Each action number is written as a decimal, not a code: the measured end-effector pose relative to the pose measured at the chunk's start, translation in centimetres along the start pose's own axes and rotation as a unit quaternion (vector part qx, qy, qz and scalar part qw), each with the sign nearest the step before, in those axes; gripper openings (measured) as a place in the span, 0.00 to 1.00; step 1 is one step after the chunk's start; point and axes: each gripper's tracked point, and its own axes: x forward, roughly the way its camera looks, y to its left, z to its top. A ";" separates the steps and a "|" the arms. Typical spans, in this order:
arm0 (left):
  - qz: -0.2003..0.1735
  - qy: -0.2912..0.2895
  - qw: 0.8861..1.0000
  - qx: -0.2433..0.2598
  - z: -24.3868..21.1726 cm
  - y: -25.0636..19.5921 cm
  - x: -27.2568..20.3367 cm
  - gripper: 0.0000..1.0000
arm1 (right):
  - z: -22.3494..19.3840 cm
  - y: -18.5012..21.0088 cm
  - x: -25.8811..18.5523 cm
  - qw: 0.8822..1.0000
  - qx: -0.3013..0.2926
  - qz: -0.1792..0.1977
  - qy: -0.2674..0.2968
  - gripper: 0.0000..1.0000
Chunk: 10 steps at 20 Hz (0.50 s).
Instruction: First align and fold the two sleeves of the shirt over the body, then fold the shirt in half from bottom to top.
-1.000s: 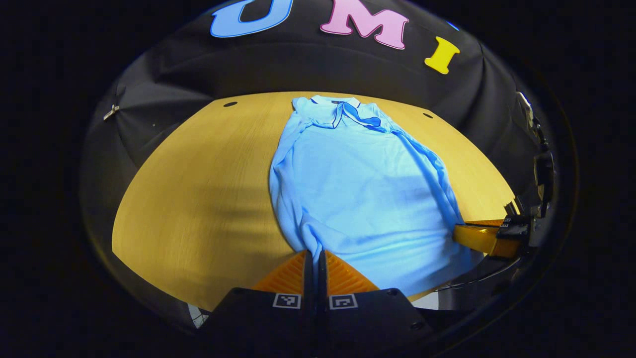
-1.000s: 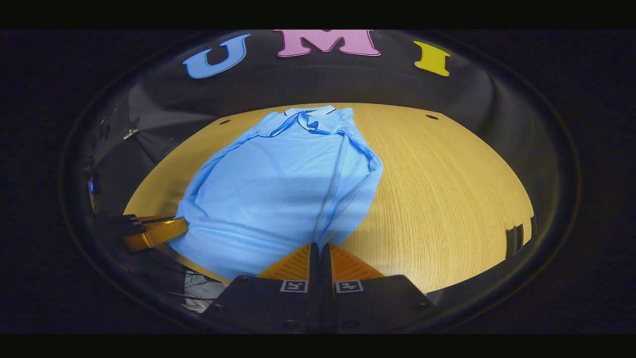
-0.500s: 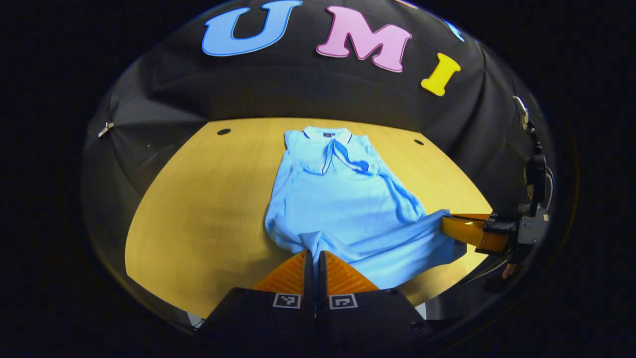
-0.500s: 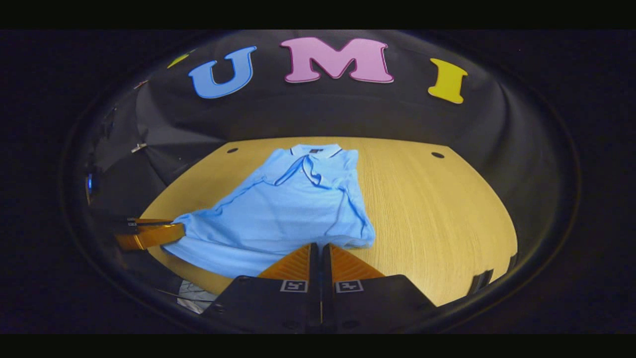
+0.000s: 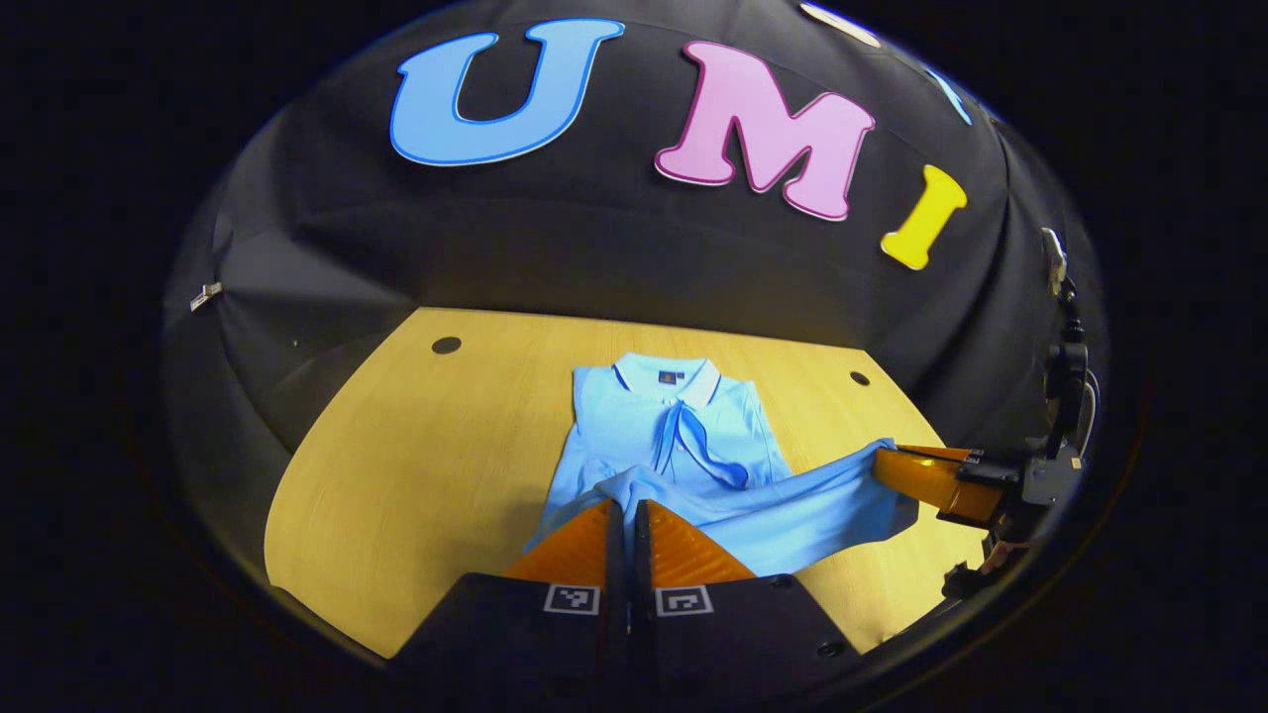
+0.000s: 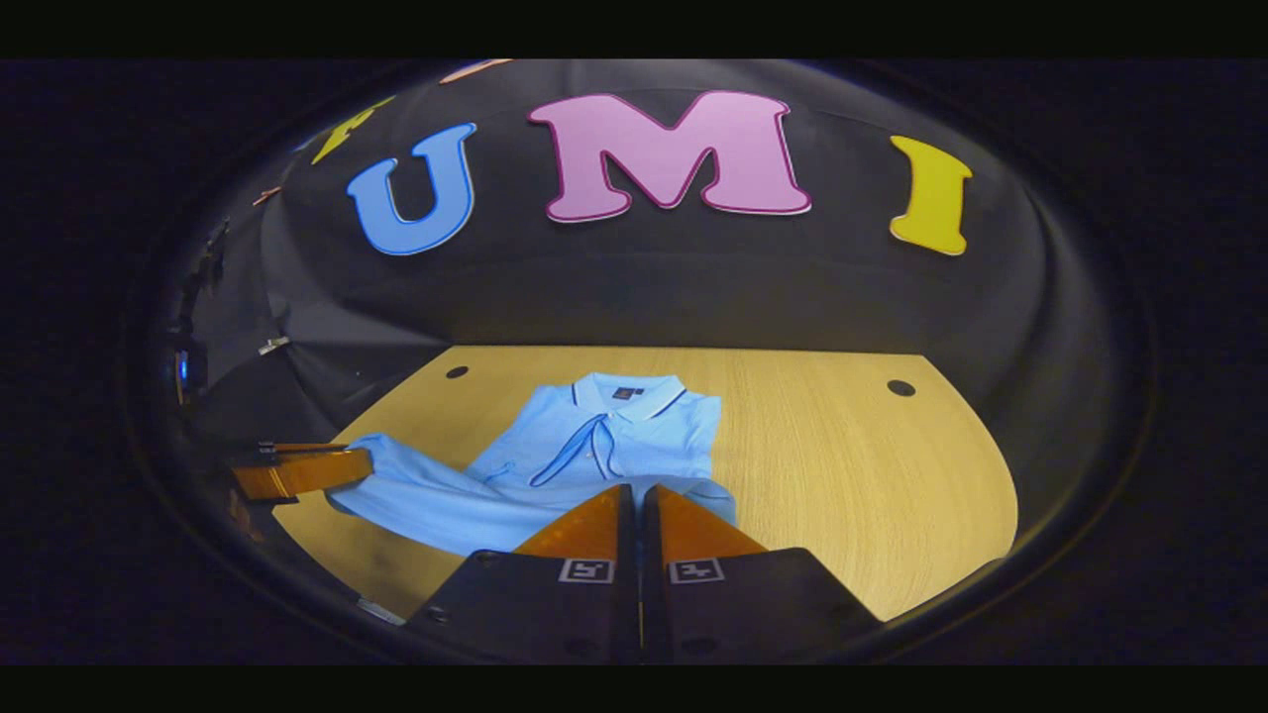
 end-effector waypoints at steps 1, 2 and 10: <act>0.002 -0.004 1.000 -0.001 1.0 0.0 1.0 0.11 | 1.1 -0.3 1.2 1.000 -0.003 0.002 -0.005 0.06; 0.004 -0.008 1.000 -0.003 2.1 0.0 1.9 0.06 | 2.2 -0.5 2.2 1.000 -0.006 0.005 -0.011 0.06; 0.007 -0.045 0.999 -0.004 9.3 0.5 12.1 0.06 | 7.7 -3.1 12.5 0.999 -0.008 0.018 -0.032 0.05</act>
